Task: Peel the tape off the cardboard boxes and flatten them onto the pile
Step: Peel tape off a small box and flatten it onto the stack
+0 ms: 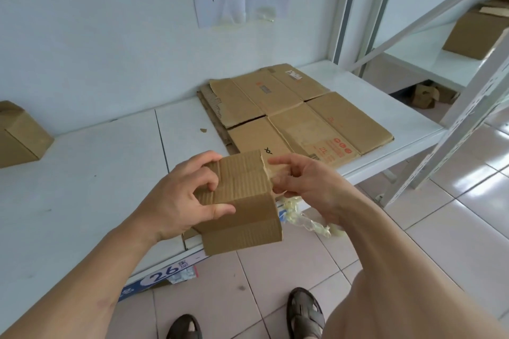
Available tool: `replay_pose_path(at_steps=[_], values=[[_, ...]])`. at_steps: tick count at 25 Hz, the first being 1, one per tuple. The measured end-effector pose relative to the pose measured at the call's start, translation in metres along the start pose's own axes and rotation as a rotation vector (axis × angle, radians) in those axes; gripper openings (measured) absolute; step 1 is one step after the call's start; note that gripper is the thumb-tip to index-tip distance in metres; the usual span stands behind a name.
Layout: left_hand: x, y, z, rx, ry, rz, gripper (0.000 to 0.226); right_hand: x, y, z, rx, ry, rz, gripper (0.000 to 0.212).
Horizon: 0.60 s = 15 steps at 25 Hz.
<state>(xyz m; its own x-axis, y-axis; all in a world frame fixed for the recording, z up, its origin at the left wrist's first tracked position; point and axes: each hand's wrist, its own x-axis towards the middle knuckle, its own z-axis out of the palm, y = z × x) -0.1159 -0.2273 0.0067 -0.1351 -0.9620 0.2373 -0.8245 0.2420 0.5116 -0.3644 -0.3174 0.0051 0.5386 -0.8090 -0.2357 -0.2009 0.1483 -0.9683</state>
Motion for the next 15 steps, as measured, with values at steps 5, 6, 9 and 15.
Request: replay_pose_path(at_steps=[5,6,9,15], values=[[-0.002,0.004,0.002,-0.055,0.029,-0.068,0.05,0.0,-0.004,-0.001,-0.017,0.026,-0.047,0.021],[-0.004,0.006,0.002,-0.062,0.023,-0.074,0.051,-0.002,-0.003,-0.001,-0.042,0.034,-0.062,0.017],[-0.008,0.013,-0.001,-0.063,0.03,-0.091,0.051,-0.01,-0.009,0.003,-0.124,0.07,-0.098,0.006],[-0.019,-0.003,-0.032,-0.044,0.196,-0.235,0.045,-0.017,-0.005,-0.028,0.087,0.265,-0.035,0.017]])
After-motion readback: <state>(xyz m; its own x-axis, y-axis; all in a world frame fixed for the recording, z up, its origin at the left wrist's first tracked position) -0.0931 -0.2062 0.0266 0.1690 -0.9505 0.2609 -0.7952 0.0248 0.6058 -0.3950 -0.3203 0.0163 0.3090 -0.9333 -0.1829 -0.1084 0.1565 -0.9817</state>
